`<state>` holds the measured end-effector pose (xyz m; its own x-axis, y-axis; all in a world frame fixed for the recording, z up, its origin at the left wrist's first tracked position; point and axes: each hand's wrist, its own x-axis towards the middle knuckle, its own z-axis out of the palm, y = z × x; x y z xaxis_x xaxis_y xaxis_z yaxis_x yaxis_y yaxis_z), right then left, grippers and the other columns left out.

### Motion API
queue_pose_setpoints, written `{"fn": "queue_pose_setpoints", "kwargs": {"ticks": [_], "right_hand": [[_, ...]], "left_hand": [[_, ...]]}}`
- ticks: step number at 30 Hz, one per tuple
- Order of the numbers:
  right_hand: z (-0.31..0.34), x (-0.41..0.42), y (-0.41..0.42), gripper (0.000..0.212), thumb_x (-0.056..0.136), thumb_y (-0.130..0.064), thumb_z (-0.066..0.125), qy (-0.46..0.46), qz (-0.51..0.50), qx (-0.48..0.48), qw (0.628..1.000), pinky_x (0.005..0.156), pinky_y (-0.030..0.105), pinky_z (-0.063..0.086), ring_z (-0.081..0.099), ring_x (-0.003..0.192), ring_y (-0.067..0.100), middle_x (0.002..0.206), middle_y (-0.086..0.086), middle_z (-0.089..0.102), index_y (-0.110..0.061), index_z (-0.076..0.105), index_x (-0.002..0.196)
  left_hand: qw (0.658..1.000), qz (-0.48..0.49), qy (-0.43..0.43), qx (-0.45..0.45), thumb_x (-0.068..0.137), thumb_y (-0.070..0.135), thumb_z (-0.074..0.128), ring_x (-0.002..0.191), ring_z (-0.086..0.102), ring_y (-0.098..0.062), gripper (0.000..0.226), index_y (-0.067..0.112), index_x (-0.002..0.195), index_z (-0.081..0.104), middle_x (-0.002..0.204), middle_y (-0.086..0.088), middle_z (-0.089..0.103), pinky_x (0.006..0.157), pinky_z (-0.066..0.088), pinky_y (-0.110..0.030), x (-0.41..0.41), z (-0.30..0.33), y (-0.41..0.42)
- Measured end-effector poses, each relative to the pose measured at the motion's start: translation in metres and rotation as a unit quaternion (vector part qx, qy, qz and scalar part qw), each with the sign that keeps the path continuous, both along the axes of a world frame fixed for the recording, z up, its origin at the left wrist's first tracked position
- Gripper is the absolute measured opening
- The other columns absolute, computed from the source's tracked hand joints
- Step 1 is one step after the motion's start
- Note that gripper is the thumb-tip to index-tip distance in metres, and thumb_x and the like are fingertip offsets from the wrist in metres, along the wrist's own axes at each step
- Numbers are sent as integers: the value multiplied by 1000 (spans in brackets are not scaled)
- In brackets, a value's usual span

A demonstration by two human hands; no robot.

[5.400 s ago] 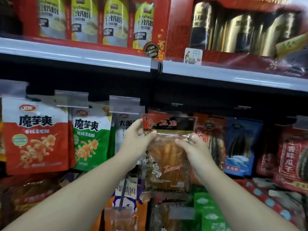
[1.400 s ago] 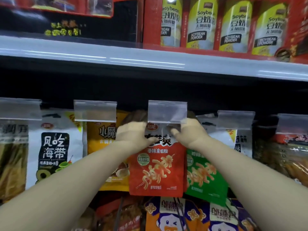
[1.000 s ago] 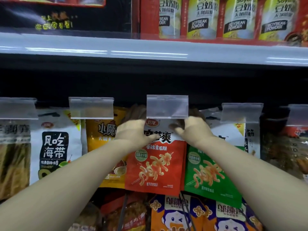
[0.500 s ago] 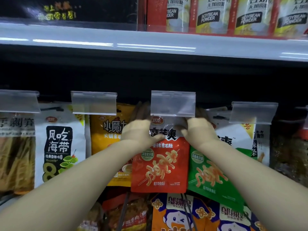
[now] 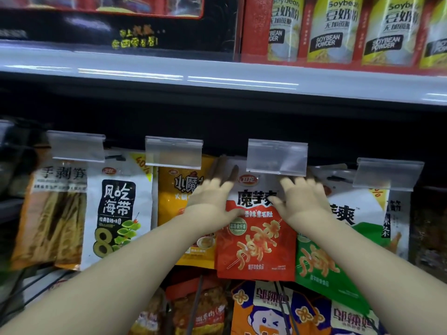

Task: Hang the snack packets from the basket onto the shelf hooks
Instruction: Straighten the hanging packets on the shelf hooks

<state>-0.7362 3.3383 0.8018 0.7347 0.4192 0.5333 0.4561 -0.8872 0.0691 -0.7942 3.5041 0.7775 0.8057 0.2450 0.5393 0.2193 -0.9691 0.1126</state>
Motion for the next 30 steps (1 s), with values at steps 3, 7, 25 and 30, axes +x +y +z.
{"fn": "queue_pose_setpoints", "kwargs": {"ticks": [3, 7, 25, 30], "right_hand": [[-3, -2, 3, 54, 95, -51, 40, -6, 7, -8, 1000, 110, 41, 26, 28, 136, 30, 144, 9, 39, -21, 36, 138], [-11, 1, 4, 57, 94, -50, 43, -9, 27, -18, 999, 109, 39, 26, 34, 131, 26, 138, 4, 43, -24, 29, 143], [-47, -42, 49, 68, 88, -37, 56, -90, 157, -4, 983, 107, 46, 33, 36, 137, 28, 148, 5, 41, -16, 29, 148], [-55, -86, 121, 64, 80, -35, 66, -106, 181, 0, 978, 96, 46, 46, 53, 121, 33, 136, 10, 54, -13, 48, 137]], "left_hand": [[1000, 6, -3, 8, 84, 62, 54, 131, 33, -24, 76, 26, 145, 27, 142, -3, 37, 105, 35, -36, -3, -5, 3], [1000, 20, -5, 17, 86, 58, 55, 131, 33, -26, 73, 25, 145, 27, 143, -4, 36, 106, 34, -38, -2, -7, 2], [976, 45, -101, 189, 88, 51, 36, 136, 41, -28, 63, 17, 141, 46, 145, -7, 48, 107, 36, -45, -89, -31, 78], [980, 71, -140, 120, 89, 46, 52, 132, 43, -27, 62, 14, 141, 43, 143, -5, 48, 101, 42, -42, -138, -41, 164]]}}
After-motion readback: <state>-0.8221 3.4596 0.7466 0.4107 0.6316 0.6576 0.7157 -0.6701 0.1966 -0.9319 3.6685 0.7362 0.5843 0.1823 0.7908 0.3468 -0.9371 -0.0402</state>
